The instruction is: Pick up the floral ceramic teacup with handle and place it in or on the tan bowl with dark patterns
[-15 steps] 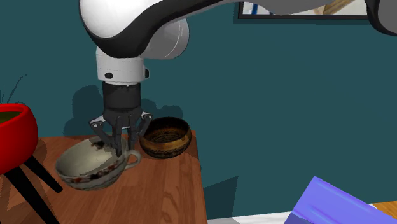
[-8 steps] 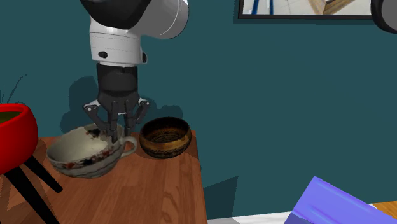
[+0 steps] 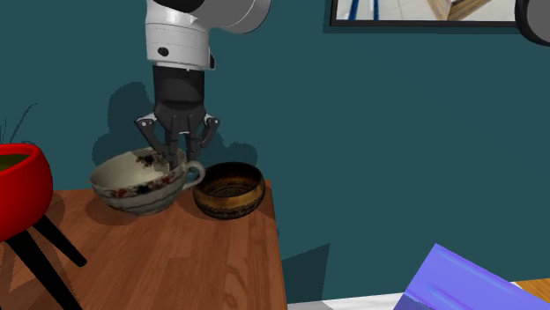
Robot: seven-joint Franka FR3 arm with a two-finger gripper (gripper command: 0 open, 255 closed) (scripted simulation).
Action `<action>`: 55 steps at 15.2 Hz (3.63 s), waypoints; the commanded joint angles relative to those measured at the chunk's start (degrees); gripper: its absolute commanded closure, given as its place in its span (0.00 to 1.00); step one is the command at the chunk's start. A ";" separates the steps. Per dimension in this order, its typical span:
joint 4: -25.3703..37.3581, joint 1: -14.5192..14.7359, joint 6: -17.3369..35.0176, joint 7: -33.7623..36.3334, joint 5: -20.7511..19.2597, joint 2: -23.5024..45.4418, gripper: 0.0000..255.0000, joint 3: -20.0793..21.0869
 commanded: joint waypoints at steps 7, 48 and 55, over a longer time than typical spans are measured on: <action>4.82 -6.09 -4.02 -8.82 0.51 2.28 1.00 -2.89; 9.34 -12.26 -3.80 -18.26 0.26 8.67 0.00 -5.81; 11.12 -12.31 -5.41 -18.20 0.21 8.85 0.00 -5.83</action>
